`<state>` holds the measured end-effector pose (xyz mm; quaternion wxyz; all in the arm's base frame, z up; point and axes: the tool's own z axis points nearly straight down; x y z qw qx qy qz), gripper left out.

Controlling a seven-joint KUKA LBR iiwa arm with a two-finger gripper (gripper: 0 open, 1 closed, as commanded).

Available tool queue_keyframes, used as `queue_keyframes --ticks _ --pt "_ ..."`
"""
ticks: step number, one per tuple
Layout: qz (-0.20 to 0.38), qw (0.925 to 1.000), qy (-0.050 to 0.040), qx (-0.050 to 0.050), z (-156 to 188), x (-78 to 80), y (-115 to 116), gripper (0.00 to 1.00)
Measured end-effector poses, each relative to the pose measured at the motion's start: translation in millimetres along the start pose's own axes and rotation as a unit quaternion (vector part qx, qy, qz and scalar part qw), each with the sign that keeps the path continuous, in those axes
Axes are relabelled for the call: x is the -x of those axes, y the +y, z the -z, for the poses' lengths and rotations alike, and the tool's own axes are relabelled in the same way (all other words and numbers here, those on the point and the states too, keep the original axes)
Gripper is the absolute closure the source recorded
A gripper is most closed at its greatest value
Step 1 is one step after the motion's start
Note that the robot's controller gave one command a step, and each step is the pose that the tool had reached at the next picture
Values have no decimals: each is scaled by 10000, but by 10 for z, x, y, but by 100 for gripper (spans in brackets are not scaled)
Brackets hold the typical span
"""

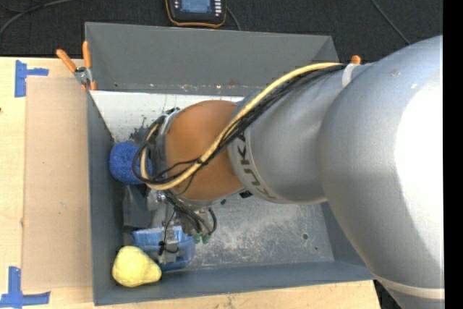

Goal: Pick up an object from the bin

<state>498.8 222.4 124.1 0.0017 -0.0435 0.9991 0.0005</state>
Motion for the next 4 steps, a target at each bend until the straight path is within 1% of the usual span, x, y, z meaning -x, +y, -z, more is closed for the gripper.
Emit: queue_keyframes --ticks 1,2,3,4 --pt "178 9998 50 -17 112 34 6 0" --pt "795 9968 21 -8 566 56 -209 0" --pt "570 9984 39 -3 1503 -114 -130 0" --pt "808 9967 33 -2 836 3 -23 0"
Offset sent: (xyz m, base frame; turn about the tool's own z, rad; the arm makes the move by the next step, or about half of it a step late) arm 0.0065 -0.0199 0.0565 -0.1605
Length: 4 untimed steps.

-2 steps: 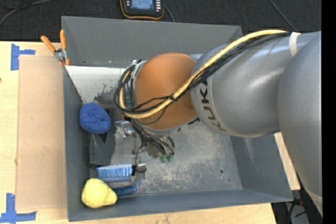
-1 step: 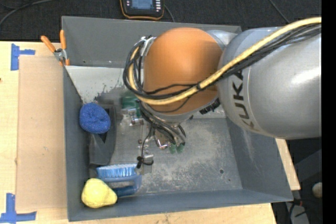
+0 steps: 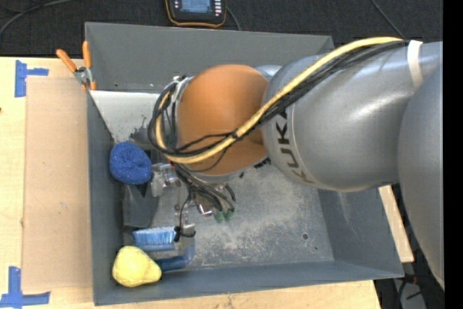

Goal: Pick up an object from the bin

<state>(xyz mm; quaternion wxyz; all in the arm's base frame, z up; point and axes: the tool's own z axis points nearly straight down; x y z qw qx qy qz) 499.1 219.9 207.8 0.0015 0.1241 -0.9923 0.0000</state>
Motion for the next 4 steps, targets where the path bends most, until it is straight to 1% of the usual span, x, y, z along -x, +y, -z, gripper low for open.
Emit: queue_keyframes --ticks 1,2,3,4 --pt "-212 9998 -14 7 -2 -59 91 0" --pt "193 9998 73 -9 -744 -19 236 0" --pt "73 10000 -15 6 -705 -51 265 0" --pt "1209 9927 -33 20 -1329 7 165 0"
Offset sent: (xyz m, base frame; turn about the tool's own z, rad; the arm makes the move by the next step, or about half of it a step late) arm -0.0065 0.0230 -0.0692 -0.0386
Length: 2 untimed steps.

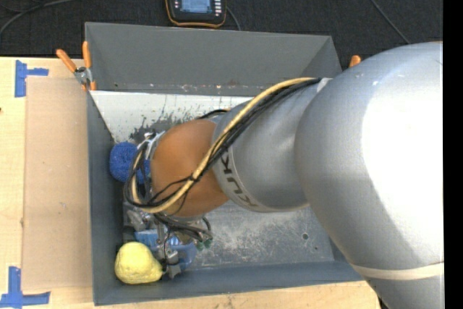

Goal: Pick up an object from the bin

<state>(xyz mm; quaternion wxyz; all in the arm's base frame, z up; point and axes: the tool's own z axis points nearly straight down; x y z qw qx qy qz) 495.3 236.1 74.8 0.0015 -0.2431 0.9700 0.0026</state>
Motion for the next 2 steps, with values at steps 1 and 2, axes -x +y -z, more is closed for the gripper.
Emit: queue_keyframes --ticks 1,2 --pt "-310 9995 34 -19 -5 32 36 0" --pt "-51 10000 -50 1 26 -217 -144 100"
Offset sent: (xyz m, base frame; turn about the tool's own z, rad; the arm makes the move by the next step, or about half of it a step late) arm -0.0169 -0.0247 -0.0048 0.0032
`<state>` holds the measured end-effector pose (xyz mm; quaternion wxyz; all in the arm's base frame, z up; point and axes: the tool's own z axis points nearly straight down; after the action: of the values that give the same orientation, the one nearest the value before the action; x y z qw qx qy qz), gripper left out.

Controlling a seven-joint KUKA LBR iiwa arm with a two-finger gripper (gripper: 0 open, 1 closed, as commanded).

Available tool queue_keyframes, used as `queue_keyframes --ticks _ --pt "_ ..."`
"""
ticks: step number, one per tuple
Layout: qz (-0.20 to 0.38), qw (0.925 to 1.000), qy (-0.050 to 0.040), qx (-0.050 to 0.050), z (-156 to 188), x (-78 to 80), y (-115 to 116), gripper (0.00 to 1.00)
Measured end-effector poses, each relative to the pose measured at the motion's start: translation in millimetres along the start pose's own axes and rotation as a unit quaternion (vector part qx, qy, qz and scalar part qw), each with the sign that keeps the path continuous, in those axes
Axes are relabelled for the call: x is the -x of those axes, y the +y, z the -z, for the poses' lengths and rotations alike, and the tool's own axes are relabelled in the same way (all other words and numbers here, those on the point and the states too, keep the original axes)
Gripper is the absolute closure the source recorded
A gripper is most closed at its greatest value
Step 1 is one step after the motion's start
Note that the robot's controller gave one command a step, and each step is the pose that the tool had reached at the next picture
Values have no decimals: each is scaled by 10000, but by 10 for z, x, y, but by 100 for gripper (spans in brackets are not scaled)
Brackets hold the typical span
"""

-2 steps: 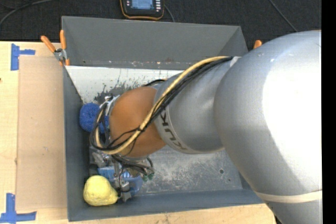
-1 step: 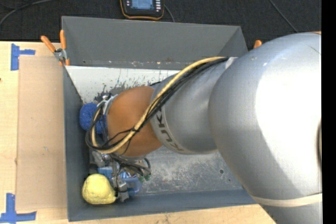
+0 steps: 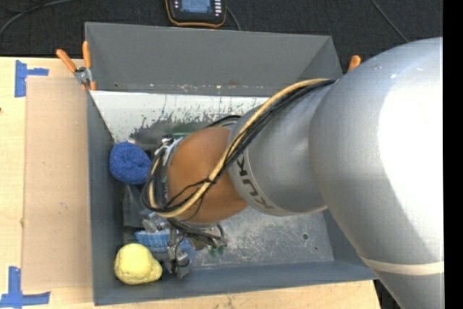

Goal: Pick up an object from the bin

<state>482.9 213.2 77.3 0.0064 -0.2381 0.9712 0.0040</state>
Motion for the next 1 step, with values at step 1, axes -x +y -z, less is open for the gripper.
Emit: queue_keyframes --ticks 1 --pt "-5 10000 0 1 0 0 0 100"
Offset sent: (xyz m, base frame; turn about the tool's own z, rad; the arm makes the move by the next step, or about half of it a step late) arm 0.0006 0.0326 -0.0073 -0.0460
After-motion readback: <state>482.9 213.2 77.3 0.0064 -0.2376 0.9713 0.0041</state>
